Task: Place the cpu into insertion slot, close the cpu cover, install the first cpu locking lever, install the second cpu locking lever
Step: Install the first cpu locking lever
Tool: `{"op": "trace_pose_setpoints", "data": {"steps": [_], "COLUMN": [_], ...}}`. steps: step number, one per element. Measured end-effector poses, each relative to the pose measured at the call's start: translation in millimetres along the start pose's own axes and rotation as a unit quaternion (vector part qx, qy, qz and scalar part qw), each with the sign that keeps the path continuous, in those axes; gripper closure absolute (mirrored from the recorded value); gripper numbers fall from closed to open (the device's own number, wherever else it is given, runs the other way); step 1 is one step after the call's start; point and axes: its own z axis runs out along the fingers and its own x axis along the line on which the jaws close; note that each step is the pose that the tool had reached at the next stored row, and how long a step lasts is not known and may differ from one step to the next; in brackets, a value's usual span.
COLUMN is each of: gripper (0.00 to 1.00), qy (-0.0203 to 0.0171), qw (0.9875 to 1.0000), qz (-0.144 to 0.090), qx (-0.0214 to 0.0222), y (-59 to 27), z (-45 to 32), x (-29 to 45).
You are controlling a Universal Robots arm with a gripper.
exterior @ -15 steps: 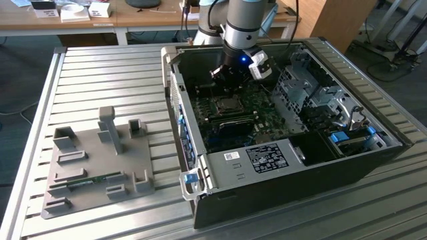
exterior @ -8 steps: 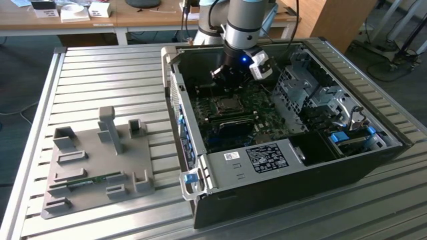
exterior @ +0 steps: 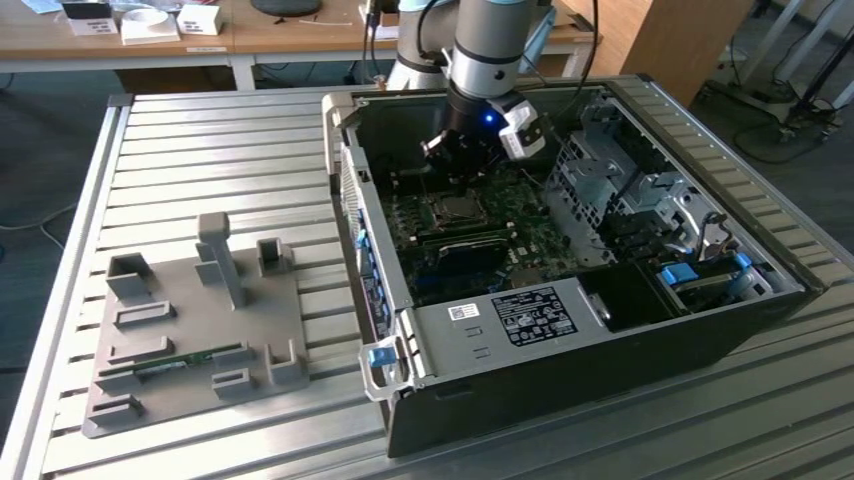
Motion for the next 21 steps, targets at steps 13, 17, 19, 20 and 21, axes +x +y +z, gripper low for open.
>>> {"op": "trace_pose_setpoints", "data": {"steps": [13, 17, 19, 20, 21], "gripper": [0.89, 0.89, 0.89, 0.89, 0.89], "qy": [-0.0001, 0.0, 0.0, 0.0, 0.0006], "qw": [1.0, 1.0, 1.0, 1.0, 1.0], "qz": [0.0, 0.0, 0.0, 0.0, 0.0], "qx": [-0.0001, 0.0, 0.0, 0.0, 0.0001], "y": [0.2, 0.2, 0.2, 0.2, 0.2], "z": [-2.3, -2.5, -2.5, -2.6, -2.6], "x": [-0.1, -0.1, -0.1, -0.1, -0.1]}}
